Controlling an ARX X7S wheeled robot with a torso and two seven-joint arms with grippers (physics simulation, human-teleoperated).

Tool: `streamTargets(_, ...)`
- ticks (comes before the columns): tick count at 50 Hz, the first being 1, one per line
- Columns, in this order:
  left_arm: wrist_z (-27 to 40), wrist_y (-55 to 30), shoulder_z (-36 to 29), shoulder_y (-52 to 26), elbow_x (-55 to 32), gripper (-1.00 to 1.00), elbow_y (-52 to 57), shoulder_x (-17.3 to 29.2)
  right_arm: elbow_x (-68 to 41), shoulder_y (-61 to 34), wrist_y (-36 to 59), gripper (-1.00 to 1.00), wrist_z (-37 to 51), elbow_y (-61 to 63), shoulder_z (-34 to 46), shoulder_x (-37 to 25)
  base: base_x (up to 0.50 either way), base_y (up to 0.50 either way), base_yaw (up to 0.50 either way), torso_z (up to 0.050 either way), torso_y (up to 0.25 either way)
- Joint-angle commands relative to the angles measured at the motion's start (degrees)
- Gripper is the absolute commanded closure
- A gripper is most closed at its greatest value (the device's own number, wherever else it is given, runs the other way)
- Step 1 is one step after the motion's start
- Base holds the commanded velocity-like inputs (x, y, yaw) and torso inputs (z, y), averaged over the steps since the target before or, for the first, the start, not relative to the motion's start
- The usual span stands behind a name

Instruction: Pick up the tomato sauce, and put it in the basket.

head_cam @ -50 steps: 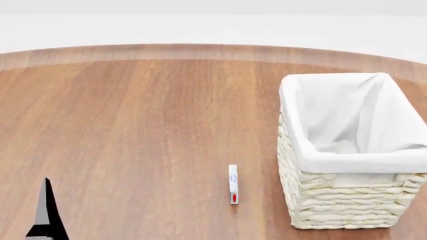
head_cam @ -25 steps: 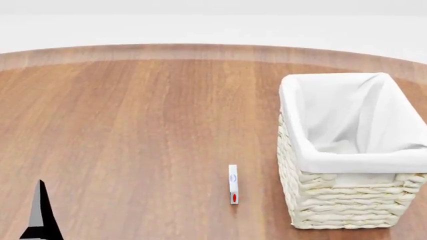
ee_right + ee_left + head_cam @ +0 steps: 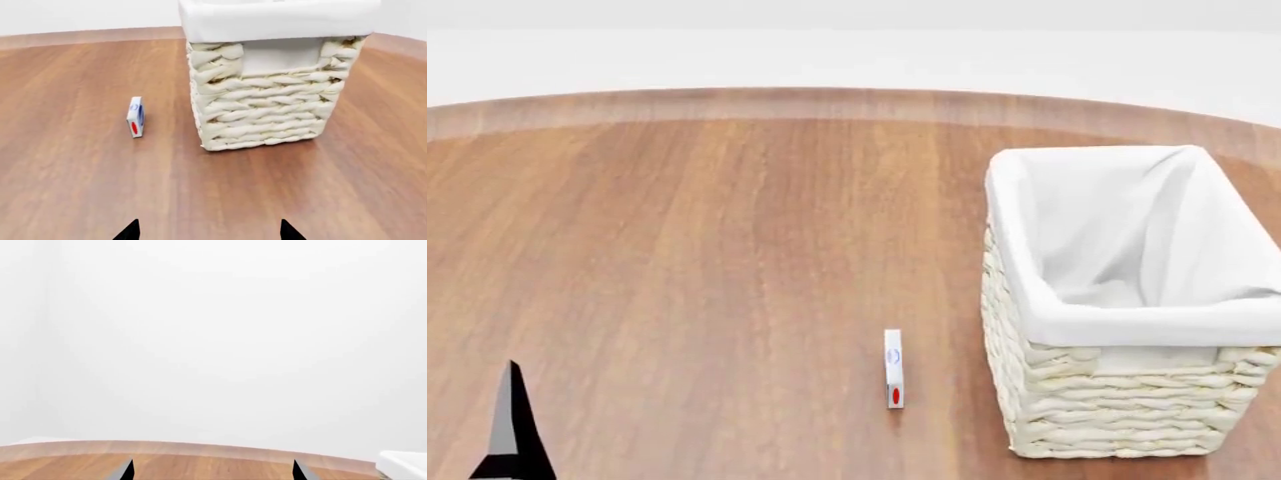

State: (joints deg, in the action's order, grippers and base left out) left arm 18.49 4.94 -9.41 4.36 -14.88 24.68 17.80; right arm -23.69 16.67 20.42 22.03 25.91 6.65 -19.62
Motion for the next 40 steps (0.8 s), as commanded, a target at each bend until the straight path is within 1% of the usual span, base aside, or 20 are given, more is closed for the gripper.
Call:
streamTargets(1, 0.2, -0.2, -0.4, -0.1, 0.1, -1.00, 0.1, 0.2, -2.1, -0.5, 2.0, -1.00, 0.5, -0.5, -0.5, 0.2, 0.00, 0.00, 0.00, 0.000, 0.000)
streamTargets(16, 0.5, -0.2, -0.6, -0.2, -0.2, -1.00, 0.2, 0.4, -4.0, -1.0, 2.8, -1.00, -1.1, -0.9, 0.5, -0.3, 0.00, 0.00, 0.00, 0.000, 0.000)
streamTargets(30, 0.6, 0.2, -0.5, -0.4, -0.9, -1.00, -0.7, 0.5, -3.6, -2.4, 3.7, -1.00, -1.2, -1.0, 2.1, -0.6, 0.00, 0.00, 0.00, 0.000, 0.000)
streamTargets(40, 0.6, 0.1, -0.9, -0.7, -1.1, -1.00, -0.7, 0.5, -4.8, 1.5, 3.7, -1.00, -0.6, 0.7, 1.0, -1.4, 0.00, 0.00, 0.00, 0.000, 0.000)
